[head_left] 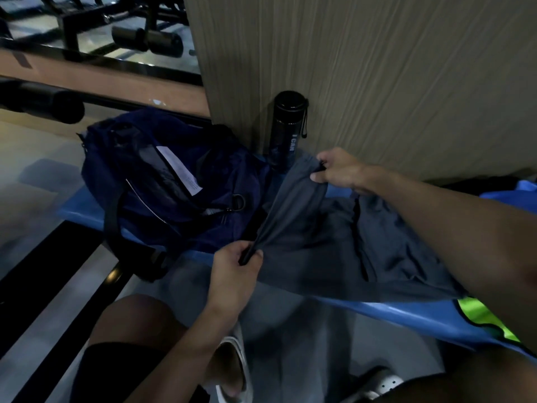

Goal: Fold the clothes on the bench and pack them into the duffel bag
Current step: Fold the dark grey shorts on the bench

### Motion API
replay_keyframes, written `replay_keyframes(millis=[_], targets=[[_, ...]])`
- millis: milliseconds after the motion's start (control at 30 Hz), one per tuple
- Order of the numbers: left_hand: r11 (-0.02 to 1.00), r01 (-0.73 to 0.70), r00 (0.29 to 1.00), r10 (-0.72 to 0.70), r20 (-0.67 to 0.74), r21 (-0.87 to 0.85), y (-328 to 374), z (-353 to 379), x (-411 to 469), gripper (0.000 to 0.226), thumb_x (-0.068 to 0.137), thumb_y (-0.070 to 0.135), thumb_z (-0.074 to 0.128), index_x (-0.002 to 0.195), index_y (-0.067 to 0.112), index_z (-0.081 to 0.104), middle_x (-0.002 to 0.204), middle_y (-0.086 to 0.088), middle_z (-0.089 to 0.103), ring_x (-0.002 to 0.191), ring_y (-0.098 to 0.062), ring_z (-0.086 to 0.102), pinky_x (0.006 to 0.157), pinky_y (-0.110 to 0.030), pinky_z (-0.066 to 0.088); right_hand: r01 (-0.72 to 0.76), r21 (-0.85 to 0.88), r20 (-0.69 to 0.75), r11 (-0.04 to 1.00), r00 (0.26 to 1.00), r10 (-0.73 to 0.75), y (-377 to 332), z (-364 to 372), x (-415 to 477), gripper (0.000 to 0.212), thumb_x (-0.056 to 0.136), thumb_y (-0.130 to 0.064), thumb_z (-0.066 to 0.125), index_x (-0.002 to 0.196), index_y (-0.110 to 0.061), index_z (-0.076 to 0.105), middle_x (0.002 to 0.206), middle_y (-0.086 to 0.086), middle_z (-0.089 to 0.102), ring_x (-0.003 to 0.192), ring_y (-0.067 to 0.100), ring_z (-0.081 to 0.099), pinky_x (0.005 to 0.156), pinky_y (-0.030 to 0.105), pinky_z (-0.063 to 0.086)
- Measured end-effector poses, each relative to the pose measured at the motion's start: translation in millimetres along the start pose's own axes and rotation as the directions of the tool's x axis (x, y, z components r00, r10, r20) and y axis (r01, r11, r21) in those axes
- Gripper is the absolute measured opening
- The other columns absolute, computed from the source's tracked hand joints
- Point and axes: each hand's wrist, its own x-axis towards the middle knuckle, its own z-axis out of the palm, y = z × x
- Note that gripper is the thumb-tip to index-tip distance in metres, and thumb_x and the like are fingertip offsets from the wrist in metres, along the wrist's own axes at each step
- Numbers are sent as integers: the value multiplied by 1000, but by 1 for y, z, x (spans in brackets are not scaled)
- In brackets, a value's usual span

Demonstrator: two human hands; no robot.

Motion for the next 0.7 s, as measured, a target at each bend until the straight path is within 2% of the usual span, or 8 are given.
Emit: replay_keyframes(millis=[100, 167, 233, 300, 367, 433, 500, 700], targets=[[993, -87, 988, 96, -118, 80, 8, -18, 9, 12, 94, 11, 63, 84, 5, 68, 79, -16, 68, 69, -12, 62, 64, -36, 50, 40, 105, -27, 994, 999, -37, -16, -1, 3, 17, 89, 1, 64, 101, -9, 67, 108, 7, 68, 104, 17, 63, 86, 24, 51], [982, -137, 965, 162, -207, 132, 21, -31, 10, 8, 94, 11, 64, 93, 15, 71, 82, 5, 70, 71, 3, 62, 62, -13, 46, 76, 218, -44, 973, 997, -68, -30, 2, 6, 24, 88, 6, 61, 104, -11, 66, 105, 5, 69, 97, 15, 65, 76, 22, 54], [964, -201, 950, 236, -207, 177, 35, -35, 3, 14, 93, 11, 64, 102, 22, 69, 88, 14, 68, 79, 9, 62, 63, -5, 45, 98, 286, -56, 953, 995, -86, -38, 4, 10, 30, 87, 11, 58, 107, -9, 67, 105, 7, 70, 96, 16, 67, 76, 27, 57], [944, -265, 944, 296, -148, 196, 44, -30, -7, 18, 91, 8, 63, 98, 24, 67, 84, 15, 67, 78, 7, 62, 63, -5, 44, 101, 309, -62, 946, 994, -86, -37, 2, 14, 32, 84, 15, 55, 104, -6, 69, 103, 9, 71, 97, 19, 67, 81, 31, 58], [923, -317, 938, 339, -72, 218, 46, -21, -14, 23, 88, 3, 65, 92, 25, 66, 79, 12, 66, 76, 4, 61, 64, -7, 44, 87, 287, -69, 954, 995, -70, -29, -2, 13, 34, 82, 17, 52, 92, -11, 69, 88, 4, 69, 83, 15, 65, 67, 23, 55], [856, -399, 910, 413, 30, 328, 42, -8, -16, 25, 85, 0, 68, 98, 21, 67, 89, 12, 67, 85, 2, 61, 72, -6, 45, 57, 232, -92, 971, 995, -37, -17, -8, 9, 38, 82, 16, 50, 85, -17, 67, 77, -1, 62, 72, 11, 55, 58, 20, 44], [769, -481, 871, 476, 124, 421, 36, 8, -15, 30, 81, -2, 70, 106, 15, 68, 101, 7, 66, 91, -4, 60, 80, -8, 45, 21, 202, -120, 979, 993, 4, -1, -14, 5, 41, 82, 17, 47, 84, -19, 67, 77, 0, 61, 73, 13, 53, 62, 25, 42], [616, -658, 739, 417, 529, 433, 18, 54, -22, 37, 89, 27, 67, 125, 23, 60, 119, 10, 55, 107, -11, 57, 95, -33, 49, -101, -182, -113, 978, 990, 81, 64, -26, -5, 40, 90, 12, 46, 128, 5, 56, 126, 20, 58, 116, 31, 54, 84, 10, 40]])
